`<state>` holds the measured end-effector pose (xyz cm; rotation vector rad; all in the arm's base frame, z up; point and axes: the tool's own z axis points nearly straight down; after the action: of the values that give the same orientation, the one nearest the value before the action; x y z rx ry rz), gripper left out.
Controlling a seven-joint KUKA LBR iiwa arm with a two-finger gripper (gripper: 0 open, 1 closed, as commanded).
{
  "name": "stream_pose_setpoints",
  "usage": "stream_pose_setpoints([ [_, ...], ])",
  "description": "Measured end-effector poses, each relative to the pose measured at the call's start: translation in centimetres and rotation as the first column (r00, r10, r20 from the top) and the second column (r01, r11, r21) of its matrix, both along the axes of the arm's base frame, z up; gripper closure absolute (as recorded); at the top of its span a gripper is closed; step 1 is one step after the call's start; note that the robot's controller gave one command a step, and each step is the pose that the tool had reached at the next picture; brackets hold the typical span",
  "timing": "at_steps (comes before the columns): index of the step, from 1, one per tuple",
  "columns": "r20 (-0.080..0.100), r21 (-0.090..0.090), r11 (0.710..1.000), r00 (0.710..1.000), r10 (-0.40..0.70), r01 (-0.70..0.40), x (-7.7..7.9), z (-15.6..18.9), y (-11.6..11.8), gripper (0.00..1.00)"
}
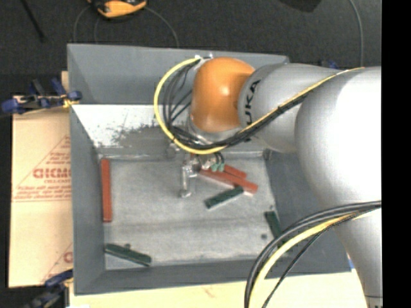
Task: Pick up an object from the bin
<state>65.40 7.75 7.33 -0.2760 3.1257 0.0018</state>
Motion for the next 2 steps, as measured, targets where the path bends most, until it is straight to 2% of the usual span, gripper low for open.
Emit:
stream_pose_setpoints([
  [1,0.001,0.001,1.000,1.000,-0.018,0.018,-0.9,0.3,-4.9,0.00],
  [2,-0.002,-0.004,1.000,1.000,0.027,-0.027,-3.3,1.6,-8.2,0.00],
])
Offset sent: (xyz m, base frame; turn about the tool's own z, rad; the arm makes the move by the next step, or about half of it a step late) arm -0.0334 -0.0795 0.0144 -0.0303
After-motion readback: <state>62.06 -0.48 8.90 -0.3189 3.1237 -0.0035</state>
